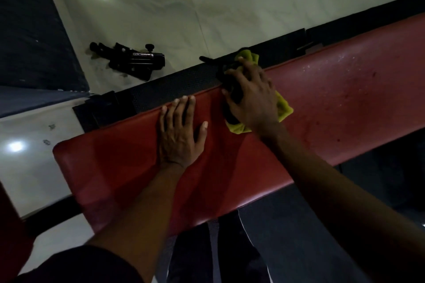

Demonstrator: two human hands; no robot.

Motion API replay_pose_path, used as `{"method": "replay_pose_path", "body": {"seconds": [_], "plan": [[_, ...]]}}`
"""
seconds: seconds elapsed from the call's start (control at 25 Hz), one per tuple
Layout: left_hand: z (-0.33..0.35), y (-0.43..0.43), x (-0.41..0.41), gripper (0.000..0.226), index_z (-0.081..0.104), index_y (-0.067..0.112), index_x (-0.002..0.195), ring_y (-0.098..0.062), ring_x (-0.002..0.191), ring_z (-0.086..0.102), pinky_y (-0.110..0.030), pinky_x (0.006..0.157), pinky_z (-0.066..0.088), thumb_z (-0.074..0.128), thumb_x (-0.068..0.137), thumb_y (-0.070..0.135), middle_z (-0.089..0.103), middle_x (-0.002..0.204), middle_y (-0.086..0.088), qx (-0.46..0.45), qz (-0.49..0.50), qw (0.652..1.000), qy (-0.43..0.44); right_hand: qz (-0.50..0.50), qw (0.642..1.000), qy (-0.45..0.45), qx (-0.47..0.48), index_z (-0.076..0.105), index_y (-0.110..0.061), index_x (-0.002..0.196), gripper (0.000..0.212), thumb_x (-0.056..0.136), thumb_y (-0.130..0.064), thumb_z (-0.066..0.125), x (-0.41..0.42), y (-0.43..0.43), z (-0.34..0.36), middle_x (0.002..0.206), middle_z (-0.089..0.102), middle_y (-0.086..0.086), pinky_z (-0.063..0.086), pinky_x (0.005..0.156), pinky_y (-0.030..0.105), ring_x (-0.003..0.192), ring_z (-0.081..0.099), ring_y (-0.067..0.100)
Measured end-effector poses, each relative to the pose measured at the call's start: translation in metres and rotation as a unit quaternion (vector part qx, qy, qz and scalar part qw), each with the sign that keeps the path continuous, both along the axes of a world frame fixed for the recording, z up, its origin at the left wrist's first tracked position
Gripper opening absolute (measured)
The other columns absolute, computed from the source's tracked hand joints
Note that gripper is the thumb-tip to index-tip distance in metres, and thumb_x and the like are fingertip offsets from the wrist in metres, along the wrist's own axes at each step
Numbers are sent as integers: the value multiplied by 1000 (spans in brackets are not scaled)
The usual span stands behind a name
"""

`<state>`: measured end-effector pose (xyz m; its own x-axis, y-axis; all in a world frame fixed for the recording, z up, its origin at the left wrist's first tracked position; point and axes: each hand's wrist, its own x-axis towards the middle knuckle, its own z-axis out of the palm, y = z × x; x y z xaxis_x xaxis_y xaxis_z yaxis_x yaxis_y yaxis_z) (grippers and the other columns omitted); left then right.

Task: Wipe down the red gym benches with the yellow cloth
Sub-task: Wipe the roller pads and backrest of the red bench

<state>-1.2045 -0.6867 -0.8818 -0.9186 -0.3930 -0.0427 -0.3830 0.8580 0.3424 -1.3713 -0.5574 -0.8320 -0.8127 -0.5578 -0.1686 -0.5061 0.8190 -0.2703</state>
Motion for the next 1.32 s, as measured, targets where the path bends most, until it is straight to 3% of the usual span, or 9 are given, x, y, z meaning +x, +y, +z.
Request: {"method": "replay_pose_path", "body": {"seconds": [0.08, 0.16, 0.28, 0.36, 0.48, 0.64, 0.96, 1.12, 1.32], "plan": [[0, 0, -1, 68, 34, 12, 156, -29, 145, 32, -48, 124, 16, 48, 99, 47, 40, 156, -13, 2, 2, 1000, -3, -11, 1000, 2, -9, 55, -27, 134, 49, 87, -39, 61, -23, 26, 2, 152, 43, 5, 47, 100, 52, 133, 47, 33], [1, 1, -1, 69, 34, 13, 156, -29, 145, 32, -49, 123, 17, 48, 99, 48, 40, 156, -13, 0, 1, 1000, -6, -97, 995, 4, -35, 55, -27, 133, 53, 81, -32, 66, -34, 58, 7, 152, 41, 3, 48, 100, 48, 129, 49, 31], [-1, 1, 0, 69, 33, 13, 156, -30, 144, 32, -49, 123, 17, 48, 99, 48, 40, 155, -14, -4, 1, 1000, -8, -241, 968, 9, -72, 55, -27, 133, 55, 80, -30, 69, -25, 71, 10, 156, 36, 0, 49, 101, 44, 134, 47, 27], [0, 2, -1, 69, 33, 13, 156, -30, 144, 32, -48, 123, 16, 47, 99, 48, 40, 155, -14, -6, 3, 1000, -10, -291, 954, 15, -64, 56, -29, 132, 53, 80, -33, 68, -12, 47, 8, 156, 37, -3, 52, 91, 40, 130, 51, 26], [0, 3, -1, 69, 30, 14, 157, -30, 145, 32, -48, 123, 16, 45, 99, 49, 38, 156, -13, -11, -4, 1000, -14, -198, 979, 11, -55, 56, -33, 133, 51, 83, -37, 66, 2, 15, 5, 154, 39, -4, 54, 79, 33, 127, 55, 24], [-2, 2, 1, 69, 30, 14, 157, -32, 145, 33, -47, 124, 14, 46, 100, 49, 38, 156, -14, -18, -4, 1000, -12, -65, 997, -14, -49, 52, -31, 140, 56, 86, -32, 68, -7, 37, 4, 157, 37, -1, 58, 86, 40, 131, 53, 26], [-1, 4, 0, 68, 29, 15, 157, -30, 146, 32, -45, 124, 12, 43, 101, 50, 39, 156, -12, -32, 9, 999, -14, -333, 939, -1, -86, 50, -29, 141, 62, 82, -30, 70, 26, 118, 7, 159, 31, -2, 57, 89, 45, 137, 45, 24], [3, 6, -1, 66, 29, 15, 157, -30, 146, 32, -46, 124, 13, 40, 102, 50, 38, 157, -12, -34, 0, 999, -24, -269, 961, -22, -67, 43, -34, 147, 67, 85, -34, 67, 30, 83, 6, 162, 26, -4, 56, 80, 37, 140, 44, 24], [24, 12, -16, 65, 30, 16, 156, -28, 146, 31, -50, 121, 16, 50, 97, 35, 38, 156, -11, 42, -12, 999, -19, -188, 978, -22, -83, 46, -31, 147, 63, 87, -28, 67, 11, 95, 4, 160, 31, -1, 57, 92, 47, 138, 47, 26]]}}
